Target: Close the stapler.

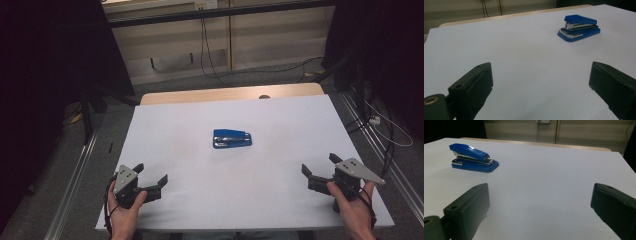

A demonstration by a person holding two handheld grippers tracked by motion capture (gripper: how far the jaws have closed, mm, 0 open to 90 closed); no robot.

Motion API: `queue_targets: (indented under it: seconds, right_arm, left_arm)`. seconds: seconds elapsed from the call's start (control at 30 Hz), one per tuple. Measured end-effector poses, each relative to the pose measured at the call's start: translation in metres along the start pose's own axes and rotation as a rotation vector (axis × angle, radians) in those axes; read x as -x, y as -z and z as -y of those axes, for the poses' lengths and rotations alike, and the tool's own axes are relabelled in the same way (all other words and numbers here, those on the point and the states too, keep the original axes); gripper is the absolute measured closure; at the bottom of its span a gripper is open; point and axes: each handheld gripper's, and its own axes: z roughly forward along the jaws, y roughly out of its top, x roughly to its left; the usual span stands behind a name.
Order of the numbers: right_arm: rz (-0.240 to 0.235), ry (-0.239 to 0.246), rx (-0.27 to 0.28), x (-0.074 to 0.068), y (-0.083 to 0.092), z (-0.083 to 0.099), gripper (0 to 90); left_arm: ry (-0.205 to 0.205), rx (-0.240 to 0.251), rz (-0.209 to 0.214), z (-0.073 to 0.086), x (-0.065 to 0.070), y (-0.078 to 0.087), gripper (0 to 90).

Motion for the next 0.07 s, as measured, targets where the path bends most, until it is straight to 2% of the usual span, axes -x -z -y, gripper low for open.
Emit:
queue_targets:
  seconds: [0.07]
  right_arm:
    - [-0.001, -0.001, 0.0, 0.0004, -0.0009, -0.0002, 2.1]
  left_arm:
    - [0.008, -0.002, -0.002, 0.0, -0.0009, 0.0, 5.5]
